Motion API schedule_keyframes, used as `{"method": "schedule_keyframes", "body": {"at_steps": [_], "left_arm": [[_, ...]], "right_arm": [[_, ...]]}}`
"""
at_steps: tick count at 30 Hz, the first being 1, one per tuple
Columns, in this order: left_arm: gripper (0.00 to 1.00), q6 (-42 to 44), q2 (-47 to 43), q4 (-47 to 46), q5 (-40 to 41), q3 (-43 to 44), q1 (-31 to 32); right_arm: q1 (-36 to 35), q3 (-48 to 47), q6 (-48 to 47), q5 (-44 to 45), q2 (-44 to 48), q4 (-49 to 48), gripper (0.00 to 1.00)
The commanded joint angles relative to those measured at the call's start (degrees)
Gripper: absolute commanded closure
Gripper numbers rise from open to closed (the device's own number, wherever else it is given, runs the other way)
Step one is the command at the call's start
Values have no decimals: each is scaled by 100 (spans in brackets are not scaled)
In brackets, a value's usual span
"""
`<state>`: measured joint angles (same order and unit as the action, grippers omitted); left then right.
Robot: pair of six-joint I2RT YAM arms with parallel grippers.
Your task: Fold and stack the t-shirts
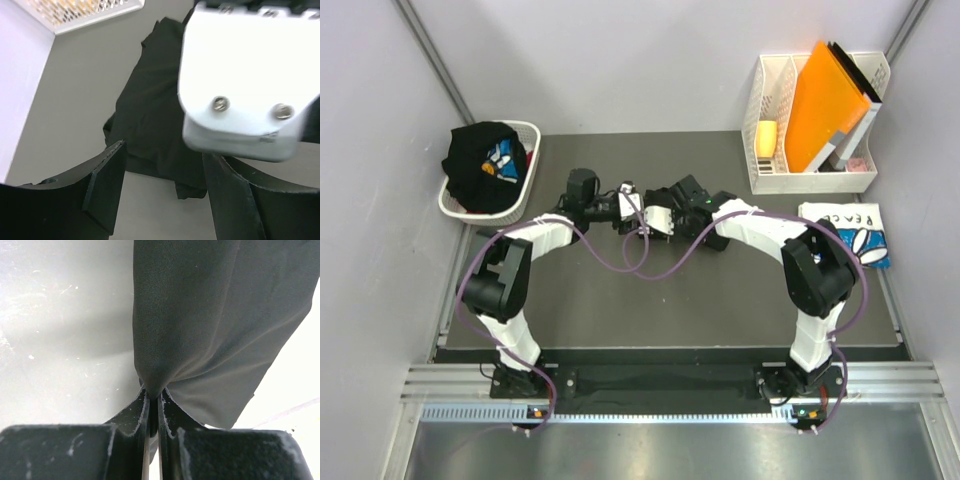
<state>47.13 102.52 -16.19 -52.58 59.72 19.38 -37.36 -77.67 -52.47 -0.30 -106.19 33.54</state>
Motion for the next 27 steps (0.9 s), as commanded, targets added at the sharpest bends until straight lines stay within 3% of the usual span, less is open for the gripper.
{"method": "schedule_keyframes", "body": {"at_steps": [1, 4, 11, 27], "left_arm": [[33, 454, -390, 580, -455, 118, -30], [33, 1024, -426, 1071, -526, 83, -66], [34, 1579, -417, 1170, -526, -241, -162], [33, 1606, 189, 687, -499, -154, -136]], "right_arm": [[-17, -55, -44, -85, 107, -76, 100], [1, -64, -9, -111, 151, -93, 100], [150, -152, 96, -216, 248, -85, 100], [282, -591, 272, -375, 310, 91, 100]]}}
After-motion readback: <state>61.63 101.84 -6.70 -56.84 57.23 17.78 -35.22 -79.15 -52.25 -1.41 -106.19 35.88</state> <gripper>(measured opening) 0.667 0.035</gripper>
